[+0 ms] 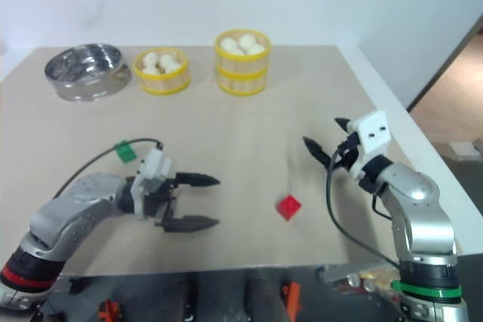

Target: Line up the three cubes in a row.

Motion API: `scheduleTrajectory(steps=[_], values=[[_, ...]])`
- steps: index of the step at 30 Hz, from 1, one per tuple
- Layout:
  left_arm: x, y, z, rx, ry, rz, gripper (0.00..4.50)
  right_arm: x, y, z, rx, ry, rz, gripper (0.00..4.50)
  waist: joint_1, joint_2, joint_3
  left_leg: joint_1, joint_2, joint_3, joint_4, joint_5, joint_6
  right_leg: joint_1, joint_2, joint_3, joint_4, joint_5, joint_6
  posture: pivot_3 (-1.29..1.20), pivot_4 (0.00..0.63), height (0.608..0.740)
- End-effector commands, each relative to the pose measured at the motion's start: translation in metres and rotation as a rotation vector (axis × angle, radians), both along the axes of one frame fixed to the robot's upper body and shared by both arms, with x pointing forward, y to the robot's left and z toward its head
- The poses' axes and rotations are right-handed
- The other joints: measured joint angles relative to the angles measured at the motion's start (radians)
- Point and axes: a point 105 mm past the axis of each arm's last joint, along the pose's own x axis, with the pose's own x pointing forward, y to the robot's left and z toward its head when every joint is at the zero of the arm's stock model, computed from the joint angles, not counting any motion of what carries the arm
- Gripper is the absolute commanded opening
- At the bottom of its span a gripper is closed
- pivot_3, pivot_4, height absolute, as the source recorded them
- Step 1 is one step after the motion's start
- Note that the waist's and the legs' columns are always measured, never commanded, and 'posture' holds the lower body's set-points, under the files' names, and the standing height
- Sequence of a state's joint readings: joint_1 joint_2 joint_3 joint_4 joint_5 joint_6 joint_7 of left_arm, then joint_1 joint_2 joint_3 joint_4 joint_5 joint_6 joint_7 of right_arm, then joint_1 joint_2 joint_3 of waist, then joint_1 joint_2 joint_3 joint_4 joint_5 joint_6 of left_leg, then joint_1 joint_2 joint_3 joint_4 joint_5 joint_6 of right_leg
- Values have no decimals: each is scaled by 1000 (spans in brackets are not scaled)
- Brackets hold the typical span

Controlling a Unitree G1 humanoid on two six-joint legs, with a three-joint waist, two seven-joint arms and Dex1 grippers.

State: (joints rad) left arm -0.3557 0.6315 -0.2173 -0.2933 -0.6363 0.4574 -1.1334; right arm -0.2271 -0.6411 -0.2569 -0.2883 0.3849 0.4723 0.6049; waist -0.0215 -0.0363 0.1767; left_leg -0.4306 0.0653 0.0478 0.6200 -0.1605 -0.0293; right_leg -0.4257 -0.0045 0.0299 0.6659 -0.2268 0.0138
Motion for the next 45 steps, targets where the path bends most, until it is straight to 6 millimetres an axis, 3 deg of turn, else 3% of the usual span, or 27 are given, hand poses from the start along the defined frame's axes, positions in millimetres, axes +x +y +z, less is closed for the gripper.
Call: scheduleTrajectory(steps=[1, 4, 8, 10, 13, 22, 34, 37, 44, 45], values=[[9, -1, -3, 38, -87, -36, 4457, -19, 10, 14, 6, 8, 75, 4500, 0, 0, 0, 0, 0, 0, 0, 0, 0, 0, 0, 0, 0, 0, 0, 0, 150, 740], [20, 0, -5, 55, -161, -24, 4457, -34, 20, 1, -41, 85, 147, 4500, 1, 0, 0, -1, -1, 0, 1, 0, 0, 0, -1, 1, -1, 0, 1, 0, 150, 740], [31, -8, 8, -101, -235, 41, 4457, -50, 26, -18, -27, 168, 169, 4500, 1, 0, 0, -2, -1, 0, 1, -1, 1, 0, -2, 1, -1, 0, 1, 0, 150, 740], [30, -11, 12, -189, -253, 61, 4457, -57, 28, -28, -19, 203, 169, 4500, 1, 0, 0, -3, -1, 0, 2, -1, 1, 0, -2, 1, -1, 0, 2, 0, 150, 740], [24, -11, 1, -163, -252, 49, 4457, -62, 28, -34, -10, 226, 163, 4500, -3, 0, 0, -2, -1, 0, 3, -1, 1, 0, -1, 1, -1, 0, 2, 0, 150, 740], [17, -9, -4, -141, -224, 46, 4457, -84, 47, -49, 13, 330, 274, 4500, 0, 0, 0, 0, -2, -2, 4, -1, 1, 2, -1, 2, -1, 1, 2, 0, 150, 740], [10, -10, -3, -130, -206, 51, 4457, -74, 42, -75, -34, 342, 218, 4500, 0, 0, 0, -1, -2, -2, 4, -1, 1, 2, -1, 2, -1, 1, 2, 0, 150, 740], [10, -10, -2, -128, -207, 55, 4500, -75, 42, -78, -19, 358, 213, 3711, 0, 0, 0, -1, -2, -2, 4, -1, 1, 2, -1, 2, -1, 1, 1, 0, 150, 740], [7, -9, -6, -101, -209, 53, 4500, -75, 42, -84, -14, 375, 224, 1325, 0, 0, 0, -1, -2, -3, 4, -1, 1, 2, -1, 1, -1, 1, 1, 0, 150, 740], [7, -9, -6, -100, -208, 55, 4500, -75, 42, -84, -14, 374, 225, 1258, 0, 0, 0, -1, -2, -3, 4, -1, 1, 2, -1, 1, -1, 1, 1, 0, 150, 740]])
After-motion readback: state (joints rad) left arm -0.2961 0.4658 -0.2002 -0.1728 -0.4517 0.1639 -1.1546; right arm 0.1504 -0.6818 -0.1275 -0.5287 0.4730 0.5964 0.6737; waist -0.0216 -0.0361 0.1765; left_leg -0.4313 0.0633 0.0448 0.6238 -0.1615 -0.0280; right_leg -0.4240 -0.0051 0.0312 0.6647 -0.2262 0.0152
